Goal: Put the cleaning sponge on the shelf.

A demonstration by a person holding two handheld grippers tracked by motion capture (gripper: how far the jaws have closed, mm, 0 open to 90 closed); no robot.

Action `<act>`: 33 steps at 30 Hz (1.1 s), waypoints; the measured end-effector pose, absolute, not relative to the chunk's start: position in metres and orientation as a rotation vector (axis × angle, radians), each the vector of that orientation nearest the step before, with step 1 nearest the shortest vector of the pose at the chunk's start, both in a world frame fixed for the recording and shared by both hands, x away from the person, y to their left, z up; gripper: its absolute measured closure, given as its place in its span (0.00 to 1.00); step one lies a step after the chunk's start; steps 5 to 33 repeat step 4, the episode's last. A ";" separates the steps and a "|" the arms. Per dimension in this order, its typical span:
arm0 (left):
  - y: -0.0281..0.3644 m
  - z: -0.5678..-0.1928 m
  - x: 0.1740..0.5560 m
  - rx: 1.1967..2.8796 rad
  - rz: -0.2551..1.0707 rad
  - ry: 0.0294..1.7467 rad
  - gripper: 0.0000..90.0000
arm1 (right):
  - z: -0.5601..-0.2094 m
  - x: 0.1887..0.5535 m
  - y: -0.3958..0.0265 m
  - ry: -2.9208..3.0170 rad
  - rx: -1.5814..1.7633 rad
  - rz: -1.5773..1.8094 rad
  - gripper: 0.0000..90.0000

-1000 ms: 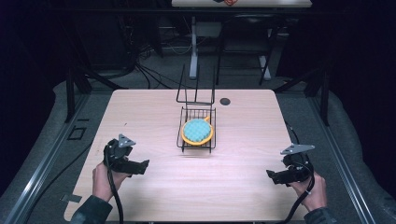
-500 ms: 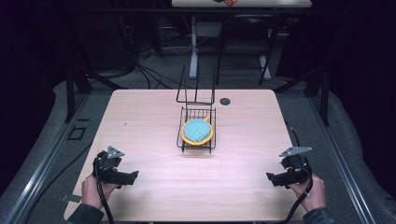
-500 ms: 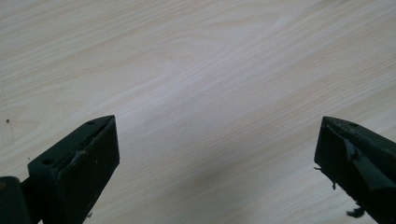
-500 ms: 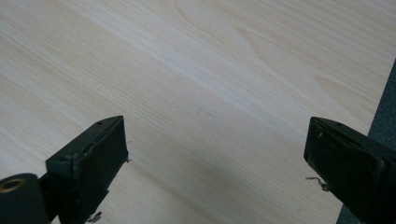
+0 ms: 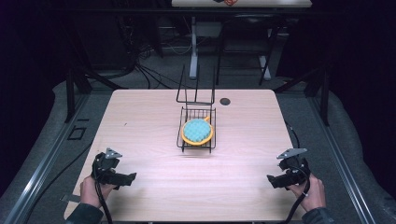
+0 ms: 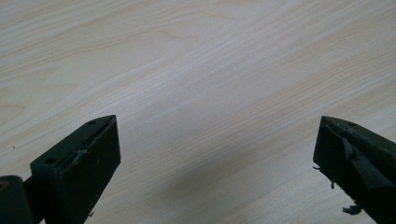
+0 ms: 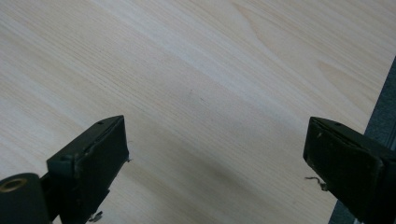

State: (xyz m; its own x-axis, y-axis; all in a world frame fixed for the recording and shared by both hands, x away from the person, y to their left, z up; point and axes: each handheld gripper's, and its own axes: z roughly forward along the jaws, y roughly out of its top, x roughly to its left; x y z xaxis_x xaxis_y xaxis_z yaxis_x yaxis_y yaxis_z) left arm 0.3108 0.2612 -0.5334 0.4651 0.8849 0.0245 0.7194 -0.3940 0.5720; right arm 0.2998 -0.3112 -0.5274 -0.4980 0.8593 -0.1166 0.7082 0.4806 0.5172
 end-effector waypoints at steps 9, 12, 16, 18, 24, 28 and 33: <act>0.261 -0.536 0.313 2.227 0.428 1.334 0.01 | -0.531 0.300 -0.308 2.383 1.269 0.510 0.07; 0.261 -0.536 0.313 2.227 0.428 1.334 0.01 | -0.531 0.300 -0.308 2.383 1.269 0.510 0.07; 0.261 -0.536 0.313 2.227 0.428 1.334 0.01 | -0.531 0.300 -0.308 2.383 1.269 0.510 0.07; 0.261 -0.536 0.313 2.227 0.428 1.334 0.01 | -0.531 0.300 -0.308 2.383 1.269 0.510 0.07; 0.261 -0.536 0.313 2.227 0.428 1.334 0.01 | -0.531 0.300 -0.308 2.383 1.269 0.510 0.07; 0.261 -0.536 0.313 2.227 0.428 1.334 0.01 | -0.531 0.300 -0.308 2.383 1.269 0.510 0.07; 0.261 -0.536 0.313 2.227 0.428 1.334 0.01 | -0.531 0.300 -0.308 2.383 1.269 0.510 0.07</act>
